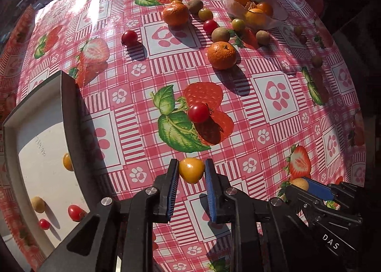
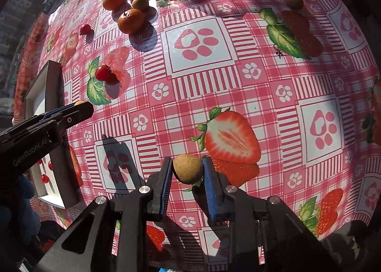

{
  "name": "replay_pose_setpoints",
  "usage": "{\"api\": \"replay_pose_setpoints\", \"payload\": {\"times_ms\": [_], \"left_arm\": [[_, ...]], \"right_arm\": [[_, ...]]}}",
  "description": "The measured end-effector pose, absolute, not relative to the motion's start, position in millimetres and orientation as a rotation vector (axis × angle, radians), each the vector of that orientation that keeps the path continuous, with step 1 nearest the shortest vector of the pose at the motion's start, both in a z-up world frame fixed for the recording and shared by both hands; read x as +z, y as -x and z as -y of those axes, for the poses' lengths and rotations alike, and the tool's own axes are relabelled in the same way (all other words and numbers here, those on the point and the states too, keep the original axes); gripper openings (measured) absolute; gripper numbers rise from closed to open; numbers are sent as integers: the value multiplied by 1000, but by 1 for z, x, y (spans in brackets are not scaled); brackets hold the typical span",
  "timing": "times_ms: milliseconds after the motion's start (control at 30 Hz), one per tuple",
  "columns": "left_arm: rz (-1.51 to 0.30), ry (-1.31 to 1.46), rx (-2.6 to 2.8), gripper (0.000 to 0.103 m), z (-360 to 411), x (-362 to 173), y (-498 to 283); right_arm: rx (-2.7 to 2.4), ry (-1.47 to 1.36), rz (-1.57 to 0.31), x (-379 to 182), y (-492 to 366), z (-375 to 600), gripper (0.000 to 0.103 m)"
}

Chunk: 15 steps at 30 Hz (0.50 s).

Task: Organize fruits
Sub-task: 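Grasp a tan round fruit with the right tool while the left grasps a yellow cherry tomato, then carry the tan fruit and yellow tomato over the white tray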

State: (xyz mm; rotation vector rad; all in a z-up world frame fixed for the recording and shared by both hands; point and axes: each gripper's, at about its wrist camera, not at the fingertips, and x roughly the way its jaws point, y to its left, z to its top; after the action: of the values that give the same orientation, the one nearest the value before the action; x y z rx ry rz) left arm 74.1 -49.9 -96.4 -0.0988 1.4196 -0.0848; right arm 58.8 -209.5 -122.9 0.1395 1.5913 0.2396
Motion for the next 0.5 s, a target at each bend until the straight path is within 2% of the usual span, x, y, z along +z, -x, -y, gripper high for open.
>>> {"api": "replay_pose_setpoints", "payload": {"times_ms": [500], "left_arm": [[-1362, 148, -38, 23, -16, -75, -45]], "right_arm": [[273, -135, -1580, -101, -49, 180, 28]]}}
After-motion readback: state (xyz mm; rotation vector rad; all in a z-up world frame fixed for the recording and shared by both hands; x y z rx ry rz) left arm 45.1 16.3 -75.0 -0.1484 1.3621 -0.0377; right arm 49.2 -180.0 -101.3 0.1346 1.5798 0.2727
